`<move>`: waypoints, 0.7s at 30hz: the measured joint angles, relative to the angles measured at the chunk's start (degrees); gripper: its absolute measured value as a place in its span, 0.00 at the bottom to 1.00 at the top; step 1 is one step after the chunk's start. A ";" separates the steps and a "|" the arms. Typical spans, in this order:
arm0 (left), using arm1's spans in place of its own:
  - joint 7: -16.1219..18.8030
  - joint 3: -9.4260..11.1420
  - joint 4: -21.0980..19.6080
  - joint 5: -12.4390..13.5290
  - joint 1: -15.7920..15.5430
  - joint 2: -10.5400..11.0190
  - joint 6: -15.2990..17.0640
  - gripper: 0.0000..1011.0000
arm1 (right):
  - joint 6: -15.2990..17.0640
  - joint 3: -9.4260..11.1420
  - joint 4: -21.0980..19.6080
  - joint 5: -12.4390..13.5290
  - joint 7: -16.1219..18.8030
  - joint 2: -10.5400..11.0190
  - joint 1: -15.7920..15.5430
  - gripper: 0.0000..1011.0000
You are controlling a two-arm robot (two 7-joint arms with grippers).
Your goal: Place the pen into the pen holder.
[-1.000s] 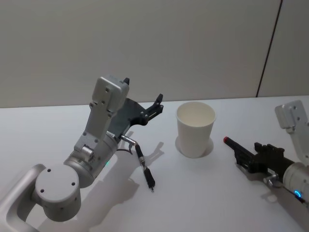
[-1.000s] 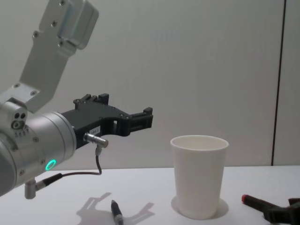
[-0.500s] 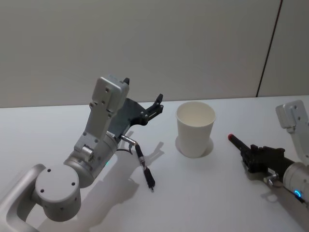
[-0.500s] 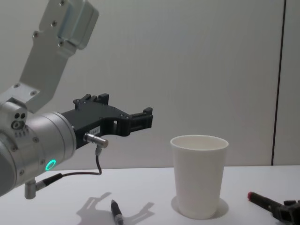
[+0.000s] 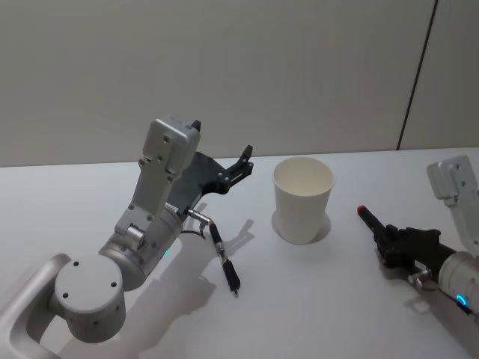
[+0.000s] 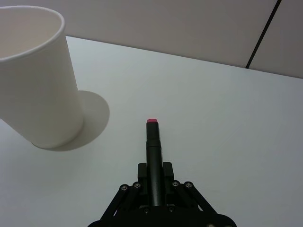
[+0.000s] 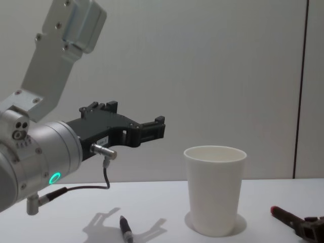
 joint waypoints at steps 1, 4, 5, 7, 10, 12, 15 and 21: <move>0.00 0.00 0.00 0.00 0.00 0.00 0.00 0.99 | -0.11 0.01 0.03 0.02 0.00 -0.01 -0.02 0.17; 0.00 0.00 0.00 0.00 0.00 0.00 0.00 0.99 | -0.72 0.10 0.16 0.14 -0.04 -0.05 -0.03 0.17; 0.00 0.00 0.00 0.00 0.00 0.00 0.00 0.99 | -0.94 0.11 0.18 0.18 -0.04 -0.05 -0.03 0.17; 0.00 0.00 0.00 0.00 0.00 0.00 0.00 0.99 | -1.74 0.16 0.26 0.29 -0.07 -0.09 -0.04 0.17; 0.00 0.00 0.00 0.00 0.00 0.00 0.00 0.99 | -2.92 0.20 0.36 0.38 -0.06 -0.13 -0.04 0.17; 0.00 0.00 0.00 0.00 0.00 0.00 0.00 0.99 | -4.11 0.26 0.43 0.44 -0.06 -0.16 -0.03 0.17; 0.00 0.00 0.00 0.00 0.00 0.00 0.00 0.99 | -6.09 0.35 0.54 0.52 0.08 -0.22 0.01 0.17; 0.00 0.00 0.00 0.00 0.00 0.00 0.00 0.99 | -10.06 0.50 0.64 0.80 0.52 -0.35 0.23 0.17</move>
